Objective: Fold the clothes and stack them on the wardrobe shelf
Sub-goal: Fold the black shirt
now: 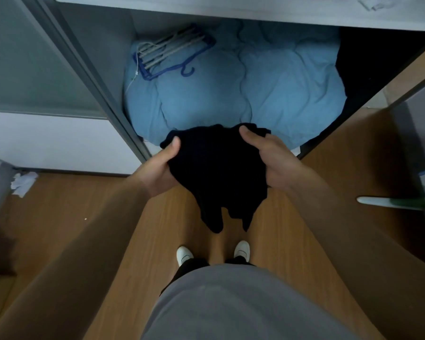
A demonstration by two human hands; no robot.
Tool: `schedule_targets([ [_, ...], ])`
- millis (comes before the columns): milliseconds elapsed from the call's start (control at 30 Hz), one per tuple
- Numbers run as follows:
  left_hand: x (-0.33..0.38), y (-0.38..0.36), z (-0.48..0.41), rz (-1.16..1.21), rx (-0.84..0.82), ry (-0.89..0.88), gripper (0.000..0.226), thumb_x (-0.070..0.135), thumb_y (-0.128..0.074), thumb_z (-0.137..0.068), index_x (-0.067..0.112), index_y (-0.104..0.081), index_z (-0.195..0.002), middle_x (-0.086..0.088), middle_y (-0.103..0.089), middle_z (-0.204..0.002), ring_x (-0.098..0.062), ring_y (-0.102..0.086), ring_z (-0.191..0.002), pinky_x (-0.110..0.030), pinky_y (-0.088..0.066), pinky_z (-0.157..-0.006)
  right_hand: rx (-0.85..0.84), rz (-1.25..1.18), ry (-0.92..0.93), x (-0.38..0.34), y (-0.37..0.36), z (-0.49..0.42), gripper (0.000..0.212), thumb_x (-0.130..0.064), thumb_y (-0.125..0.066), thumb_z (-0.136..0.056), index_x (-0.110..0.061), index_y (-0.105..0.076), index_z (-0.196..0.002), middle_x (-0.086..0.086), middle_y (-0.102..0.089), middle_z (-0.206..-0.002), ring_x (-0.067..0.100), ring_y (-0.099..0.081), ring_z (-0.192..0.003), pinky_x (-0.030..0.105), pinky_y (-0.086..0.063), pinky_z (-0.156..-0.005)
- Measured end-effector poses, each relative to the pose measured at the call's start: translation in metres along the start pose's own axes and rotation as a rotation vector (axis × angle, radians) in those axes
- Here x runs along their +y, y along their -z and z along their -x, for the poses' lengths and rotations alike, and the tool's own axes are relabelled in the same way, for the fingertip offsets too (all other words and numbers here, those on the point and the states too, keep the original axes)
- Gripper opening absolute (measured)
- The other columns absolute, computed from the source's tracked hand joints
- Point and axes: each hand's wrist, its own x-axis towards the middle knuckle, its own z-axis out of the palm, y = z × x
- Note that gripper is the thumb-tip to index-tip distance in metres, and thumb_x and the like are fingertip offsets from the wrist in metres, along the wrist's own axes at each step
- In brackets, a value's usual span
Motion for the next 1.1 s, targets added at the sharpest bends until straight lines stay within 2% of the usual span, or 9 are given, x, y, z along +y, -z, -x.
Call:
schedule_targets([
  [100,0.011,-0.014,-0.012,-0.132,0.218,-0.046,0.046,0.046,-0.072,-0.087,0.022,-0.065,-0.126,-0.002,-0.068,-0.128,-0.020,-0.064,-0.119,-0.040,-0.053,-0.099,-0.039,0.127,-0.041,0.000,0.005,-0.003,0.038,-0.035,-0.069,-0.092,-0.006,-0.069,-0.116,0.010,-0.075,-0.108,0.023,-0.073,-0.100,0.030,-0.060,-0.082],
  [233,0.019,-0.011,-0.013,-0.080,0.341,-0.117,0.042,0.036,-0.071,-0.089,0.014,-0.066,-0.123,-0.006,-0.072,-0.120,-0.021,-0.069,-0.111,-0.030,-0.059,-0.081,0.017,0.222,-0.068,-0.009,0.030,-0.005,0.028,-0.033,-0.073,-0.088,-0.008,-0.073,-0.101,0.007,-0.078,-0.095,0.019,-0.075,-0.085,0.024,-0.058,-0.065],
  [333,0.023,-0.004,-0.011,-0.077,0.414,-0.120,0.033,0.036,-0.070,-0.088,0.015,-0.070,-0.115,-0.005,-0.075,-0.114,-0.020,-0.071,-0.105,-0.027,-0.059,-0.074,0.023,0.199,-0.106,-0.014,0.045,-0.006,0.031,-0.028,-0.076,-0.086,-0.007,-0.073,-0.109,0.009,-0.077,-0.102,0.021,-0.075,-0.089,0.027,-0.059,-0.067],
  [500,0.032,-0.003,-0.010,0.021,0.428,-0.085,0.042,0.041,-0.067,-0.089,0.016,-0.067,-0.123,-0.003,-0.073,-0.117,-0.019,-0.071,-0.107,-0.028,-0.059,-0.075,0.026,-0.226,-0.082,-0.011,0.043,-0.010,0.040,-0.031,-0.080,-0.081,-0.008,-0.072,-0.113,0.010,-0.074,-0.110,0.023,-0.074,-0.096,0.035,-0.060,-0.075],
  [600,0.033,-0.012,-0.012,0.136,0.367,-0.075,0.039,0.039,-0.063,-0.093,0.014,-0.071,-0.122,-0.005,-0.071,-0.124,-0.021,-0.068,-0.113,-0.031,-0.060,-0.079,-0.086,-0.477,0.053,0.004,0.036,-0.013,0.056,-0.039,-0.076,-0.085,-0.010,-0.062,-0.131,0.011,-0.067,-0.128,0.026,-0.065,-0.118,0.039,-0.055,-0.095],
  [700,0.032,-0.020,-0.014,0.211,0.301,-0.070,0.035,0.037,-0.059,-0.096,0.013,-0.074,-0.117,-0.007,-0.070,-0.125,-0.023,-0.068,-0.113,-0.033,-0.061,-0.077,-0.164,-0.204,0.158,0.017,0.028,-0.016,0.050,-0.030,-0.072,-0.088,-0.011,-0.058,-0.133,0.008,-0.067,-0.130,0.022,-0.062,-0.123,0.035,-0.049,-0.104],
  [800,0.037,-0.018,-0.012,0.191,0.264,-0.061,0.042,0.035,-0.061,-0.094,0.011,-0.065,-0.129,-0.008,-0.067,-0.129,-0.024,-0.066,-0.117,-0.034,-0.059,-0.083,-0.079,0.072,0.245,0.021,0.027,-0.020,0.042,-0.015,-0.073,-0.088,-0.007,-0.061,-0.128,0.009,-0.071,-0.121,0.022,-0.066,-0.115,0.037,-0.050,-0.103],
  [1000,0.051,0.003,-0.005,-0.252,0.375,-0.166,0.022,0.030,-0.072,-0.089,0.015,-0.077,-0.104,-0.008,-0.075,-0.113,-0.022,-0.070,-0.109,-0.025,-0.058,-0.081,-0.039,0.051,0.258,0.006,0.031,-0.017,0.029,-0.008,-0.071,-0.089,-0.003,-0.069,-0.117,0.015,-0.073,-0.114,0.027,-0.069,-0.108,0.033,-0.056,-0.090],
  [1100,0.056,0.009,-0.002,-0.371,0.410,-0.225,0.025,0.033,-0.077,-0.083,0.016,-0.077,-0.101,-0.007,-0.076,-0.110,-0.022,-0.071,-0.106,-0.027,-0.056,-0.086,-0.006,0.049,0.216,-0.001,0.029,-0.013,0.029,-0.007,-0.071,-0.088,-0.001,-0.068,-0.117,0.015,-0.073,-0.111,0.028,-0.071,-0.104,0.032,-0.058,-0.082],
])
